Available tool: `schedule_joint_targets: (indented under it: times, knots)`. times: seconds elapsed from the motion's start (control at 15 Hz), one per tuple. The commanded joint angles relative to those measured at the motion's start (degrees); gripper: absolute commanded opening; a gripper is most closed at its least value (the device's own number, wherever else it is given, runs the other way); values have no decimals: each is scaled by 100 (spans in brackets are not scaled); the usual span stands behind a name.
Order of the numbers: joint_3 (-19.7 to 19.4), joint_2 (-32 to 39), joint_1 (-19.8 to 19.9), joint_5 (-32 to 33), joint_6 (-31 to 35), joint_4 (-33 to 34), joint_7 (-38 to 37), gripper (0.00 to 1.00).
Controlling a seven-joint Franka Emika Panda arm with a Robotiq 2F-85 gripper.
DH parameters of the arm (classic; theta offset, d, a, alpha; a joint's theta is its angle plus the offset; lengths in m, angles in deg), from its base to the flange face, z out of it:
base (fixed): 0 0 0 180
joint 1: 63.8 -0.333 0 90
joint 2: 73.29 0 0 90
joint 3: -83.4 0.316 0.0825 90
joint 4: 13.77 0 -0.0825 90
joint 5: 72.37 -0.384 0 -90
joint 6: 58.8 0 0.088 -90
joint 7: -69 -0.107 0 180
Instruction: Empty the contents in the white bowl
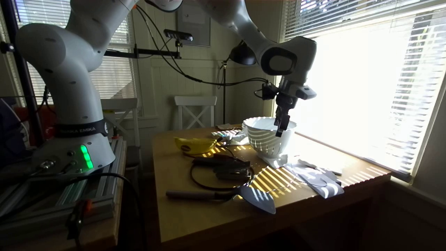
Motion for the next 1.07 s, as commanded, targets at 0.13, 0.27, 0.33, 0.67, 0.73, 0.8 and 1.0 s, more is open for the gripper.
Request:
schedule_joint_targets:
  times: [0.13,0.27,0.33,0.67,0.73,0.8,1.0]
  knots:
    - [247,307,108,-257,-28,416,267,100]
    - [274,375,94,-233,-40,480,265,99]
    - [282,417,87,-224,-45,517,255,92]
    - [303,552,97,-219,-47,651,232,50]
    - [305,568,103,-223,-48,685,228,42]
    - [302,586,105,-219,-43,720,223,36]
    - [286,631,120,-192,-40,788,222,16]
